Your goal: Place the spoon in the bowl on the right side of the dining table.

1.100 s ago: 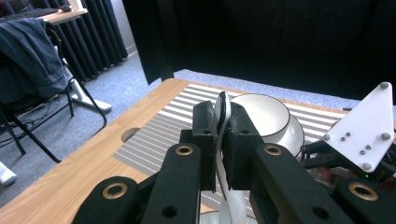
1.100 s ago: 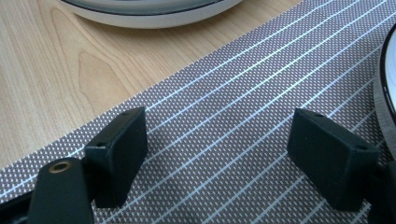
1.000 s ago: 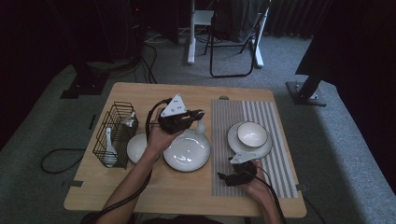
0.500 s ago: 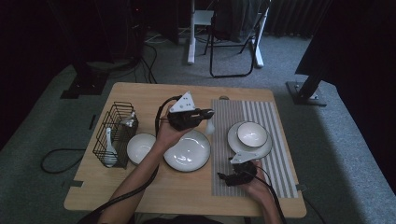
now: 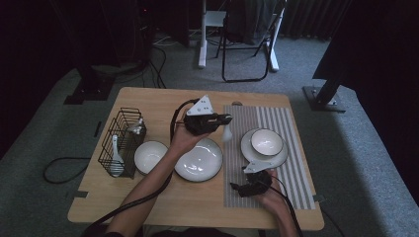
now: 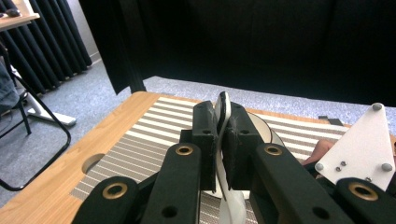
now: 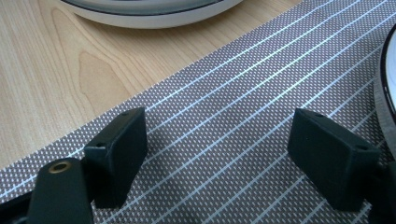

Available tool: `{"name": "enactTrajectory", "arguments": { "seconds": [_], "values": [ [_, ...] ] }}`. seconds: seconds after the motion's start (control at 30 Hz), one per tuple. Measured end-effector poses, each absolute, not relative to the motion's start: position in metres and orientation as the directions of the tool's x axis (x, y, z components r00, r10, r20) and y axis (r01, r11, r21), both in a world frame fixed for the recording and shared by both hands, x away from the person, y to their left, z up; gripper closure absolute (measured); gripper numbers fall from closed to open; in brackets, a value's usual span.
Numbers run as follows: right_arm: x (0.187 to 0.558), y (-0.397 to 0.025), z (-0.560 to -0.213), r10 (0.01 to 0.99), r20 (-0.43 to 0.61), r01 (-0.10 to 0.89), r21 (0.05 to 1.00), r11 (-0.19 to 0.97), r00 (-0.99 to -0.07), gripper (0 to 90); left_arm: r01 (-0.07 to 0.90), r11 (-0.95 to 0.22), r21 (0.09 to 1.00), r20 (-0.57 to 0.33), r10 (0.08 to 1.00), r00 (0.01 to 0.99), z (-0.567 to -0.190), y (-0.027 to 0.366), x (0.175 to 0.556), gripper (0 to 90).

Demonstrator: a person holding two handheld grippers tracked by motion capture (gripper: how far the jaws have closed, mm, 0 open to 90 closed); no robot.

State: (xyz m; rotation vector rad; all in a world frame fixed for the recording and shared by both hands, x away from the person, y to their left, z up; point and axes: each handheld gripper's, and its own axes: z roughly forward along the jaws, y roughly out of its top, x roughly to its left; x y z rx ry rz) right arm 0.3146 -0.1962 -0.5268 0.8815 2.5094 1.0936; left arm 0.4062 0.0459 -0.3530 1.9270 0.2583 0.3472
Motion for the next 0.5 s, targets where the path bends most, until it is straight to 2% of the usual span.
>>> {"name": "enactTrajectory", "arguments": {
  "seconds": [0.5],
  "values": [
    [0.315,-0.196,-0.527,0.626,0.001,0.427,0.732,0.531,-0.780,19.4,0.010,-0.379,0.925,0.122,0.323,0.938,-0.353,0.031,0.412,85.1]
  ]
}}
